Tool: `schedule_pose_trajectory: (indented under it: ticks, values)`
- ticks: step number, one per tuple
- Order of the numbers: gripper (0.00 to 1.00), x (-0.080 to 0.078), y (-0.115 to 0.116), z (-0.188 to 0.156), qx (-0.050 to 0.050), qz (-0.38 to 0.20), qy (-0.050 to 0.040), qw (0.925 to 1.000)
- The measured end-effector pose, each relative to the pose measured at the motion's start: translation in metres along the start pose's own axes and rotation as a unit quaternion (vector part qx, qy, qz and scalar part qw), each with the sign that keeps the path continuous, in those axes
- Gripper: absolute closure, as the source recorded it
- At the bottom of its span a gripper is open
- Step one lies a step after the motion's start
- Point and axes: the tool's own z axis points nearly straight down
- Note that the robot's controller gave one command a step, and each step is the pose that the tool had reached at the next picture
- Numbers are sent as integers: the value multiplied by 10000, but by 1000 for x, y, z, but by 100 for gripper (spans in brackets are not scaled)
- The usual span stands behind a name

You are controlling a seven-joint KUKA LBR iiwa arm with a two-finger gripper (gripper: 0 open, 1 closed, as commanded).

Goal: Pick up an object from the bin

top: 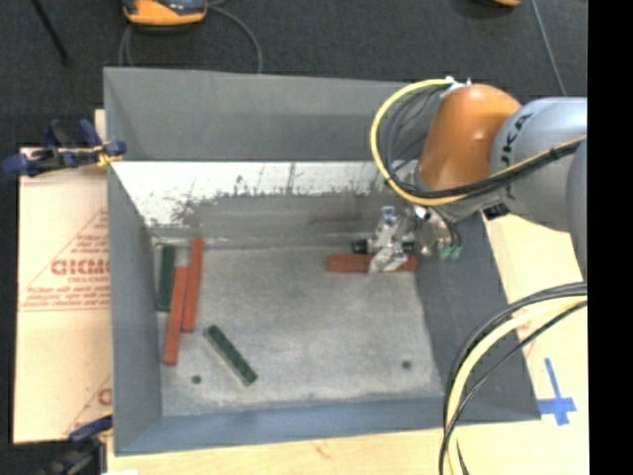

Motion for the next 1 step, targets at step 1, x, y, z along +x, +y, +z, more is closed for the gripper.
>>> schedule_pose_trajectory:
  ticks: [1]
  values:
    - [100, 0, 0, 0, 0, -2, 0, 10000]
